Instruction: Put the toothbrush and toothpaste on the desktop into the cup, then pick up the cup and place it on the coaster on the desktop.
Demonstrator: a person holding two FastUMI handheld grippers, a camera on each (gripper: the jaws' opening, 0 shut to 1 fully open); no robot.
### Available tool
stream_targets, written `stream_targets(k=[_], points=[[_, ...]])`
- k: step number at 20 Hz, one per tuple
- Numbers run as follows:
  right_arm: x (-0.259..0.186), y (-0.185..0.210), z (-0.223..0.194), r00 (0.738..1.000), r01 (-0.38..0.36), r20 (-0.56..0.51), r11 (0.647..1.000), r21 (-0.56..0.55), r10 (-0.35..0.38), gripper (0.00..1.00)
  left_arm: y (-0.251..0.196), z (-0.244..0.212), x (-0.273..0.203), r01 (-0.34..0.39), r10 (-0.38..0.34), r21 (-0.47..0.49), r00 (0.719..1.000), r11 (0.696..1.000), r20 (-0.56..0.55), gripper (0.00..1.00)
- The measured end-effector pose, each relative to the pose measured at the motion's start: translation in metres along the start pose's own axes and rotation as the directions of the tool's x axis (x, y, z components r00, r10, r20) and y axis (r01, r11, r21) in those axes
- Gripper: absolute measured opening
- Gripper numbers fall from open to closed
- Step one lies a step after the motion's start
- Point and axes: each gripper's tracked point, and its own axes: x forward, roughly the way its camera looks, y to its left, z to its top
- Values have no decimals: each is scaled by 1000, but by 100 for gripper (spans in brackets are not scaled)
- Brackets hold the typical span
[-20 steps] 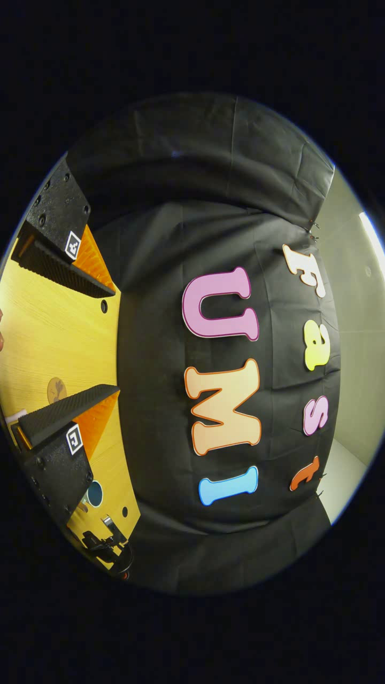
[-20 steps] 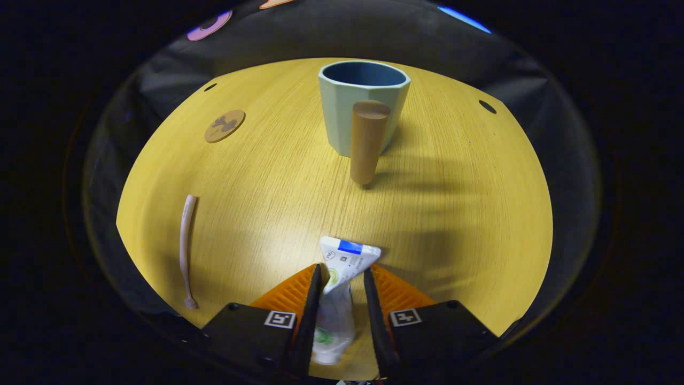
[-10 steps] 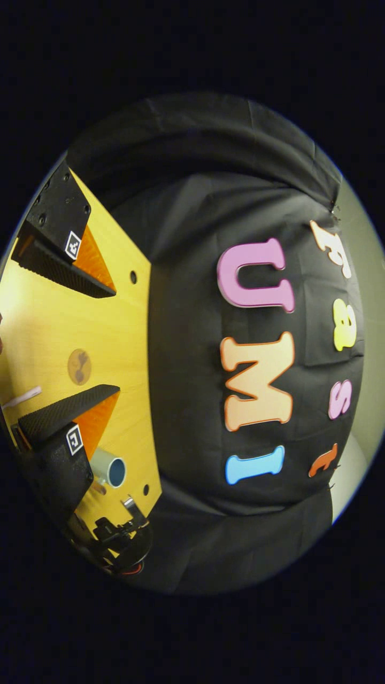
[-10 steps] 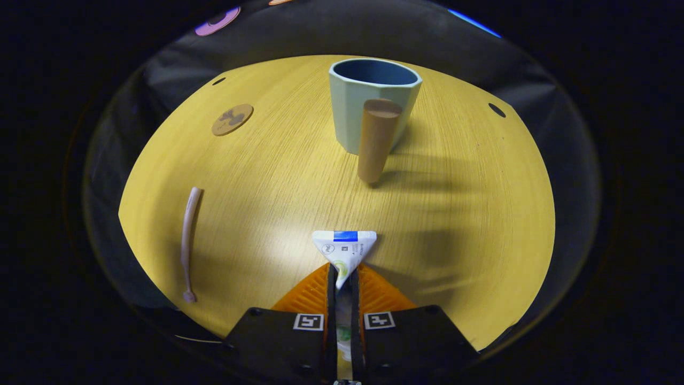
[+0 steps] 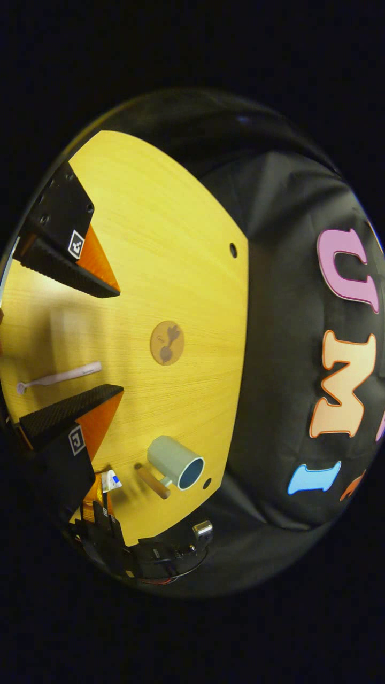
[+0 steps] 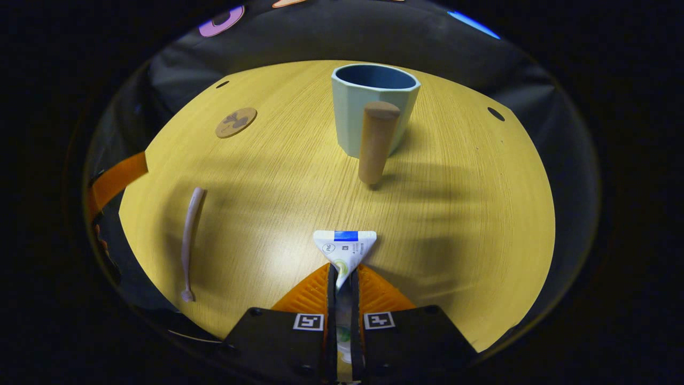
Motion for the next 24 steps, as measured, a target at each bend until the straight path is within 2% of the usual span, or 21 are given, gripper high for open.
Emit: stream_targets(k=[1, 6, 12, 15, 16, 20, 22, 24], points=[[0, 0, 1, 1000, -1, 2, 1000, 2, 1, 13, -2, -10, 6, 5, -5, -1, 999, 1000, -38, 96], [0, 0, 1, 1000, -11, 28, 1000, 24, 10, 13, -16, -46, 22, 27, -30, -19, 976, 999, -214, 96], [0, 0, 1, 998, -25, 56, 999, 40, 22, 13, -12, -80, 28, 21, 12, 81, 922, 996, -386, 96], [1, 0, 1, 997, -37, 74, 998, 52, 33, 13, -10, -87, 31, 12, 49, 143, 907, 990, -417, 96], [1, 0, 1, 996, -42, 78, 998, 56, 37, 13, -13, -84, 32, 14, 48, 148, 910, 989, -412, 95], [1, 0, 1, 995, -58, 82, 996, 67, 52, 13, -16, -86, 34, 10, 60, 150, 888, 989, -456, 94], [1, 0, 1, 995, -60, 82, 996, 65, 55, 13, -19, -86, 35, 11, 61, 145, 874, 989, -483, 92], [1, 0, 1, 995, -63, 84, 996, 60, 57, 13, -26, -87, 35, 43, 47, 168, 866, 985, -498, 83]])
